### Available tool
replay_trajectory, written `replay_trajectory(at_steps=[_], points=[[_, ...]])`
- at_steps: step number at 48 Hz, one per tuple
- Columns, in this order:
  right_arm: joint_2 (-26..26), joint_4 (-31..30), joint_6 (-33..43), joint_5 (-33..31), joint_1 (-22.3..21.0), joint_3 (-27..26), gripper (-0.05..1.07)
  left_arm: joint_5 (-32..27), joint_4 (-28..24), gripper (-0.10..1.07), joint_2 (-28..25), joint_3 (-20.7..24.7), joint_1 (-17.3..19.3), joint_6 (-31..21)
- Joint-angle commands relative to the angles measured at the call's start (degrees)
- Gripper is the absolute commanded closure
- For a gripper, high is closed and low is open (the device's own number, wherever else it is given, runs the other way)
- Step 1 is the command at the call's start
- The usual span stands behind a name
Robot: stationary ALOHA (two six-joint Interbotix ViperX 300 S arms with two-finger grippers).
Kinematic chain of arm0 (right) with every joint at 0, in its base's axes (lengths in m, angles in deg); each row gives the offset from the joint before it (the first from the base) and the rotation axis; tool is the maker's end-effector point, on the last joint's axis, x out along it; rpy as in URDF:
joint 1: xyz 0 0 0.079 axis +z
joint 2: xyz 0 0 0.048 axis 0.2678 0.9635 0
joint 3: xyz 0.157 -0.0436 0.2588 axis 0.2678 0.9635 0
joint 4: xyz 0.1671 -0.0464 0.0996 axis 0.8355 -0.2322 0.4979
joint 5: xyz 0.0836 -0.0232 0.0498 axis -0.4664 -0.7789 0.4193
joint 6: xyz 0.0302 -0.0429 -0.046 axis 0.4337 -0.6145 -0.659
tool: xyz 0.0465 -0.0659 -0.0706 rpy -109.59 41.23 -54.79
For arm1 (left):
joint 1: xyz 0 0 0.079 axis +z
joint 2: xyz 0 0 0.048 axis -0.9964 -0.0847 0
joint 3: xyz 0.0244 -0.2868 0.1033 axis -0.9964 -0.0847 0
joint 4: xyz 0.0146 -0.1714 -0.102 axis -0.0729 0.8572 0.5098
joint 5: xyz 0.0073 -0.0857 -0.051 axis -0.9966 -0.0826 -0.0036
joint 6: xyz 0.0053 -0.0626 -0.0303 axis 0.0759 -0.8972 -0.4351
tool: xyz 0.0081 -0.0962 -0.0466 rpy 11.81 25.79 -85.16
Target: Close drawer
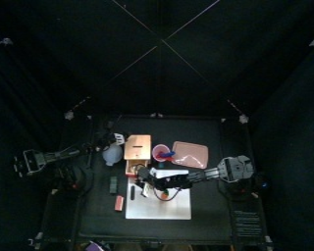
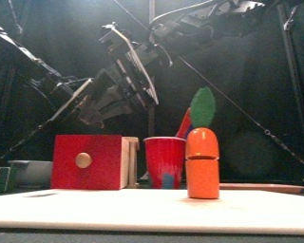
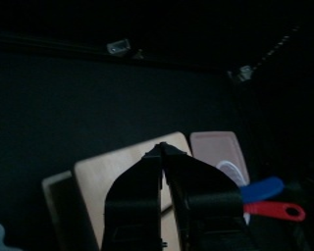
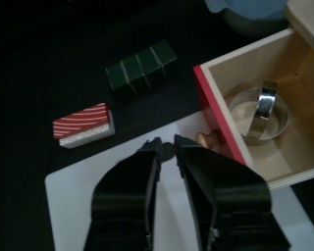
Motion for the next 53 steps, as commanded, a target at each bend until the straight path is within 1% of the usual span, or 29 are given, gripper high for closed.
replay_trajectory(at_steps=[1,4,8,16,26,37,46,53], points=[[-0.97,-0.18,0.00,0.18,-0.18,-1.76,0.62,-0.62,-1.14,0.79,-2.55,3.34,1.23,0.09],[-0.26,-0.09,0.00,0.09,-0.18,-2.20,0.64,-1.58,-1.41,0.78,-4.39,4.57,1.58,0.09],[0.62,0.00,0.00,0.09,-0.26,-2.90,0.64,-3.96,-1.49,0.78,-6.77,6.15,1.85,0.18],[1.76,-0.18,0.00,-0.97,-1.14,-3.87,0.64,-7.73,-2.81,0.78,-9.32,7.91,1.93,0.18],[1.85,-0.35,-0.09,-5.01,-3.52,-4.04,0.64,-9.14,-3.96,0.78,-9.14,7.47,2.11,0.09],[2.64,-0.53,-2.29,-5.19,-5.10,-5.62,0.64,-10.37,-4.04,0.78,-9.14,7.03,2.55,0.18],[3.69,1.32,-6.50,-7.03,-6.77,-8.00,0.64,-10.46,-4.13,0.78,-8.96,7.03,2.64,0.18],[3.60,3.34,-9.84,-9.05,-7.82,-8.35,0.64,-11.34,-4.13,0.78,-8.79,6.94,2.64,0.26]])
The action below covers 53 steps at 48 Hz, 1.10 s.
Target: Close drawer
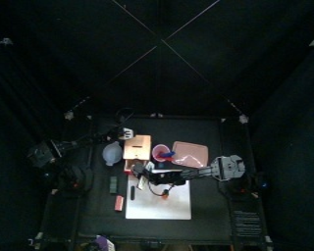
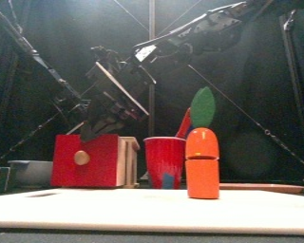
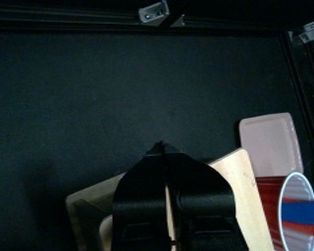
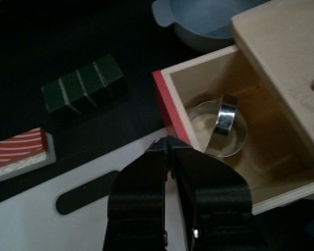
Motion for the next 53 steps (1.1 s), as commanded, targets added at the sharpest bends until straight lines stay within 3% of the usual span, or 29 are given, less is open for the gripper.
replay_trajectory(at_steps=[1,12,32,45,53], points=[[-1.76,0.97,-1.93,-0.79,-1.67,-1.67,0.64,-0.70,-0.26,0.78,0.88,0.35,-0.09,0.09],[-1.32,4.66,-6.94,-1.85,-3.43,-2.20,0.64,-0.88,-0.18,0.78,0.88,0.35,-0.09,0.00],[-1.67,6.06,-7.47,-1.23,-4.39,-3.08,0.64,-0.18,-0.26,0.78,2.11,0.35,-0.35,0.09],[-6.33,4.57,-7.56,1.76,-0.35,-1.41,0.64,12.48,-0.70,0.78,7.03,-2.20,-0.44,0.26],[-11.43,4.39,-7.56,1.93,1.76,2.72,0.64,16.08,-6.94,0.78,10.55,-5.98,-2.29,0.18]])
